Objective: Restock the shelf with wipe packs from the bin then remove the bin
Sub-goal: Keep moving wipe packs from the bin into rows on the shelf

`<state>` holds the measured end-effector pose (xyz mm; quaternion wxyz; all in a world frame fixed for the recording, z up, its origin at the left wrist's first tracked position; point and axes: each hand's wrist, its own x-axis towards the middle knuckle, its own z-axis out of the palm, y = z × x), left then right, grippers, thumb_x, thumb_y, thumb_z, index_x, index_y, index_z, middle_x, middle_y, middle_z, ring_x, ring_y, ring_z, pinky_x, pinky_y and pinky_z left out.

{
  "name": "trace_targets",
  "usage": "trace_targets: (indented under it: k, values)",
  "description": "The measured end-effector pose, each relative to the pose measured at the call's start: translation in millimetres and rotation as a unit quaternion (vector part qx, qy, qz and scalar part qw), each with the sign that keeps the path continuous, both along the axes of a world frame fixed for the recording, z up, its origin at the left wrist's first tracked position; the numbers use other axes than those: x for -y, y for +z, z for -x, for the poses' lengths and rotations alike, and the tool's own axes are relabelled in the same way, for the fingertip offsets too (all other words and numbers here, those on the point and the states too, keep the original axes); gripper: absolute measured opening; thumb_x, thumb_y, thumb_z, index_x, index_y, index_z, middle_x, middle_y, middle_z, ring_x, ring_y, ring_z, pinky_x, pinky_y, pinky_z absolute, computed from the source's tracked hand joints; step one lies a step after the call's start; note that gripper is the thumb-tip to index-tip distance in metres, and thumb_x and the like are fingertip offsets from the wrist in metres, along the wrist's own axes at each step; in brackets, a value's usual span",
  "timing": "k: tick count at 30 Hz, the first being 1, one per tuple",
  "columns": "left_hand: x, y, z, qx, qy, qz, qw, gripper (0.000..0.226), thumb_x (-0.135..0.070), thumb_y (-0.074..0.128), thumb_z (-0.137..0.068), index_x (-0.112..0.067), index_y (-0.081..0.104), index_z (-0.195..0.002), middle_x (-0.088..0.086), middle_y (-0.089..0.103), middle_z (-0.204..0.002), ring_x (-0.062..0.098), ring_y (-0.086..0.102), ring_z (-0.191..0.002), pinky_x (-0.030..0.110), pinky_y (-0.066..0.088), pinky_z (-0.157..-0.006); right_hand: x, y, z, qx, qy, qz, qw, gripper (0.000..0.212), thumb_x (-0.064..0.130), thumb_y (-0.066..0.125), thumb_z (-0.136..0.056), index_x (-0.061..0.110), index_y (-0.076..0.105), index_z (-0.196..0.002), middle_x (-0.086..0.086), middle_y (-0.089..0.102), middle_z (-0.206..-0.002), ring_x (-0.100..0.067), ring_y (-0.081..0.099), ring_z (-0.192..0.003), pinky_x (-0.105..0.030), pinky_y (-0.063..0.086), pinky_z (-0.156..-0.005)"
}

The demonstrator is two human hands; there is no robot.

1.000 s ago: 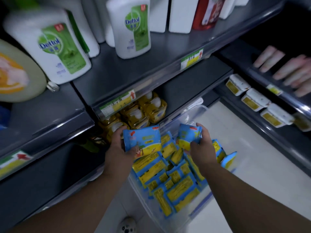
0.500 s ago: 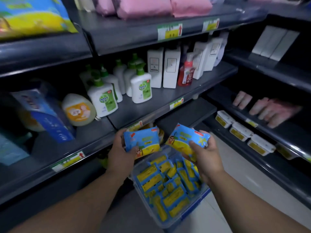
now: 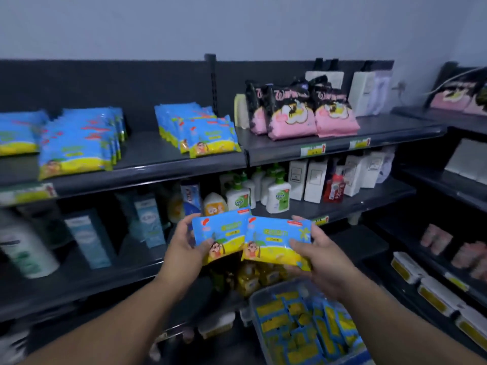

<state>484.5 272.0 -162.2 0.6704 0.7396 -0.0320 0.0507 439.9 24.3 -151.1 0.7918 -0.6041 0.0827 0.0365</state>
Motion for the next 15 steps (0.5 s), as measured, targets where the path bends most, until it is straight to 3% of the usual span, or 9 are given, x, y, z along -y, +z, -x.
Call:
trace_targets:
  k: [6,8,11,15]
  values:
    - [-81.0,51.3,15.8,0.066,0.075,0.034,0.994,0.045,0.007,0.06,-0.087,-0.024,0.048,-0.118,0.002,0.065,-0.097,0.005,0.062,-0.078,0.012,0.051,-0.062,-80.1,52.7,-17.3,0.057,0.087,-0.009,0.995,0.042,0.002,0.057,-0.092,0.032,0.057,-0.121,-0.002,0.07,-0.116,-0.024,0.071,-0.091,-0.033,0.057,-0.06]
    - [-119.2,63.4,19.1,0.071,0.096,0.04,0.992,0.044,0.003,0.061,-0.088,-0.029,0.048,-0.115,0.004,0.066,-0.096,0.005,0.063,-0.074,0.019,0.053,-0.062,-119.0,64.7,-26.1,0.073,0.107,-0.007,0.992,0.043,0.002,0.057,-0.091,0.034,0.056,-0.121,0.001,0.072,-0.109,-0.022,0.071,-0.087,-0.033,0.057,-0.059]
    - [-187.6,79.5,21.9,0.084,0.13,0.042,0.987,0.045,0.003,0.062,-0.087,-0.033,0.049,-0.112,0.007,0.067,-0.1,0.008,0.065,-0.081,0.034,0.054,-0.076,-186.7,77.2,-39.2,0.091,0.136,-0.008,0.986,0.043,0.002,0.057,-0.091,0.033,0.056,-0.12,0.004,0.073,-0.104,-0.018,0.071,-0.082,-0.034,0.057,-0.06]
    - [-283.4,97.9,25.4,0.103,0.162,0.021,0.981,0.047,0.003,0.061,-0.088,-0.028,0.046,-0.12,0.004,0.067,-0.103,0.015,0.065,-0.09,0.025,0.055,-0.074,-282.6,88.3,-54.6,0.112,0.157,-0.01,0.981,0.043,-0.002,0.057,-0.09,0.028,0.054,-0.121,0.002,0.073,-0.106,-0.021,0.072,-0.081,-0.036,0.057,-0.057]
